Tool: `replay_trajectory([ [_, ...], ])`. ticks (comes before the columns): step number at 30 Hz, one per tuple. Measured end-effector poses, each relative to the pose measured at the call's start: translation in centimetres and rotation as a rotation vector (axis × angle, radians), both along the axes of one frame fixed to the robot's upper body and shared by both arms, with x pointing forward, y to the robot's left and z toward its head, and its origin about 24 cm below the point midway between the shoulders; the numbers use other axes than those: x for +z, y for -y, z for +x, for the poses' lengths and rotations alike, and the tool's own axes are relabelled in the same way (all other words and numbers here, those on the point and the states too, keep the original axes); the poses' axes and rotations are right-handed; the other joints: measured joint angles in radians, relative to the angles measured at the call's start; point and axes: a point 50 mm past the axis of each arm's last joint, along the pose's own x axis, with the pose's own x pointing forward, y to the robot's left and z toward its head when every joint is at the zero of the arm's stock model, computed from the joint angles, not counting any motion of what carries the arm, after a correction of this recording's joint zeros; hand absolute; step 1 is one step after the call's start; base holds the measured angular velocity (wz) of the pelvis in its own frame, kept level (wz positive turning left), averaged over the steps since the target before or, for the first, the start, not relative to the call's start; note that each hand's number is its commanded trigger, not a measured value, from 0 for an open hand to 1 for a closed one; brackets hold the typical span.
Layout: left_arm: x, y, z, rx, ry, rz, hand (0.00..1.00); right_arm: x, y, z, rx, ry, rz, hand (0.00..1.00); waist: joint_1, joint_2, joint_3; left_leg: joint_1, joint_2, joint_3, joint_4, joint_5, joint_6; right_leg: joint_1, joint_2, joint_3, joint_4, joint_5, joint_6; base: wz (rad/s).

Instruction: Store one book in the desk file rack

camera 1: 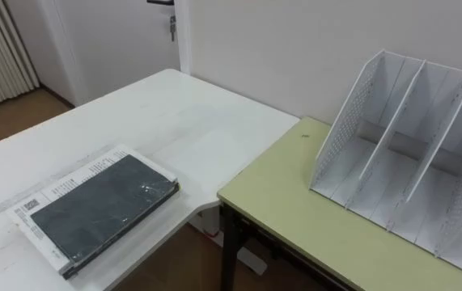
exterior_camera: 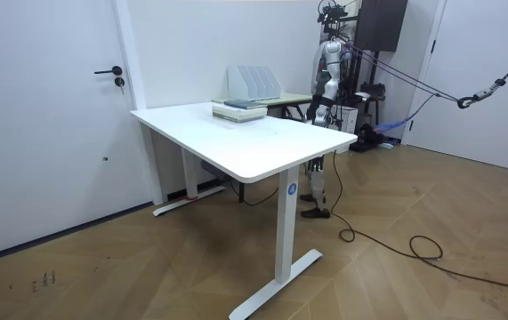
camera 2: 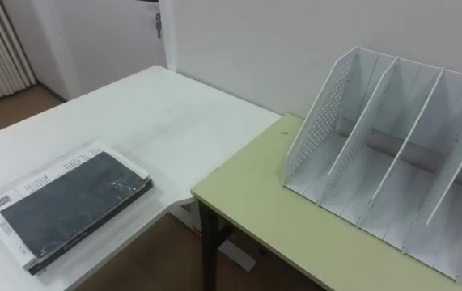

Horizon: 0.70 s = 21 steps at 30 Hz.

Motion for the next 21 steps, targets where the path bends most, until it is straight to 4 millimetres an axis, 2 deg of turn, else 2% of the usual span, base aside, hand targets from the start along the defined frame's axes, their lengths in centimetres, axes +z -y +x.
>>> replay_trajectory([
  [11,0.0,0.0,0.2,-0.003,0.008,0.000,0.00,0.0,0.0,0.3,0.042,0.007,0.001,0.00,0.001,-0.001,0.0008,-0.004,0.000,-0.002,0.002,0.000,0.000,-0.002,0.000,-0.002,0.001,0.000,0.000,0.00],
  [21,0.0,0.1,1.6,-0.044,0.059,0.001,0.00,0.0,0.0,0.6,0.054,0.030,0.007,0.00,0.000,-0.003,0.0027,-0.009,0.000,-0.005,0.010,-0.007,0.000,-0.003,-0.002,-0.003,-0.001,-0.002,0.001,0.00],
])
